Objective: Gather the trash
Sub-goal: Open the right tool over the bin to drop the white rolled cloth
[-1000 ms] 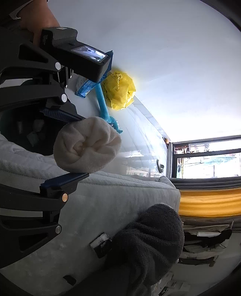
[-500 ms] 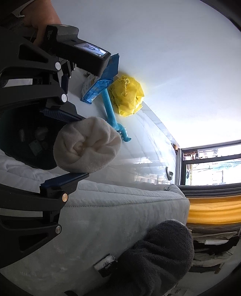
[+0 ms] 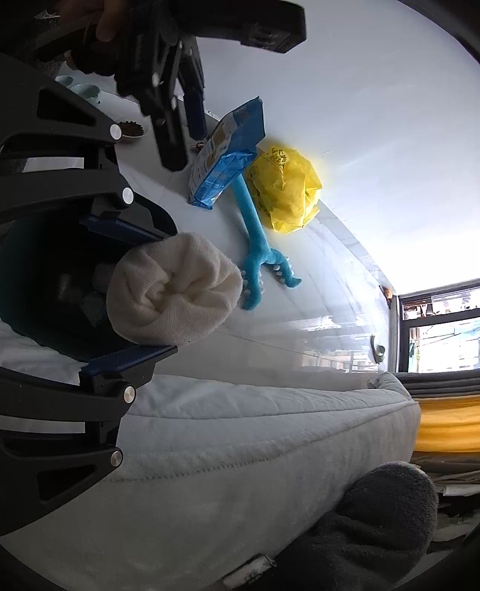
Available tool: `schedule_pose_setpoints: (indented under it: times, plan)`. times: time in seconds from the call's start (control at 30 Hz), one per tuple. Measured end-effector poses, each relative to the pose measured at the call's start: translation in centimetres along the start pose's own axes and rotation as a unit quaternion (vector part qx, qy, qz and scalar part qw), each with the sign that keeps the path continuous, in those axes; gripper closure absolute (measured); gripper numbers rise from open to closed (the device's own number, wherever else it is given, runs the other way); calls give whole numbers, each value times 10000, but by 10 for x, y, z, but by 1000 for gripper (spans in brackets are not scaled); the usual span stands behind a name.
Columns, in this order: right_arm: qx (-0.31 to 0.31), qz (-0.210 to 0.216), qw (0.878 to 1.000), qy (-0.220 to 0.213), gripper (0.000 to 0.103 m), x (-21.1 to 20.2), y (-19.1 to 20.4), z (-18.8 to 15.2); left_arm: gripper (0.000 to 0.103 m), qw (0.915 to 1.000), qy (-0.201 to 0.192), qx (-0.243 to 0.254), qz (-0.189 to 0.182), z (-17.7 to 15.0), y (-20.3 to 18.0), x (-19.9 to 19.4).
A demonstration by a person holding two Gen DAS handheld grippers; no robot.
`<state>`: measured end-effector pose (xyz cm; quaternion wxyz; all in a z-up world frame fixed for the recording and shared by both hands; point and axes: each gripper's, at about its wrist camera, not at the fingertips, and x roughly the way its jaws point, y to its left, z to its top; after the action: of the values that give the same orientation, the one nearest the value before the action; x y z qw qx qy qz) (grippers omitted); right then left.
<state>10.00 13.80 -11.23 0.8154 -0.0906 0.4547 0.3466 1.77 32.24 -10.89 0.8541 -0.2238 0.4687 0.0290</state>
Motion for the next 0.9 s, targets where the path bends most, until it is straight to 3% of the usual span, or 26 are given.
schedule_pose_setpoints:
  times: [0.23,0.4,0.7,0.9]
  plan:
    - [34,37,9992,408,51,31,6,-7,7,9987,-493,-101,-45,11,9,-24]
    - [-15,75,9970,768,51,56,16,-17,7,9957,-913,133,5,17,3,-45]
    - [-207,121,9901,1383,51,95,35,-36,7,9838,-1740,409,105,24,-3,-81]
    - [-283,179,9862,1622,46,105,41,-42,6,9781,-2022,476,126,26,-7,-92]
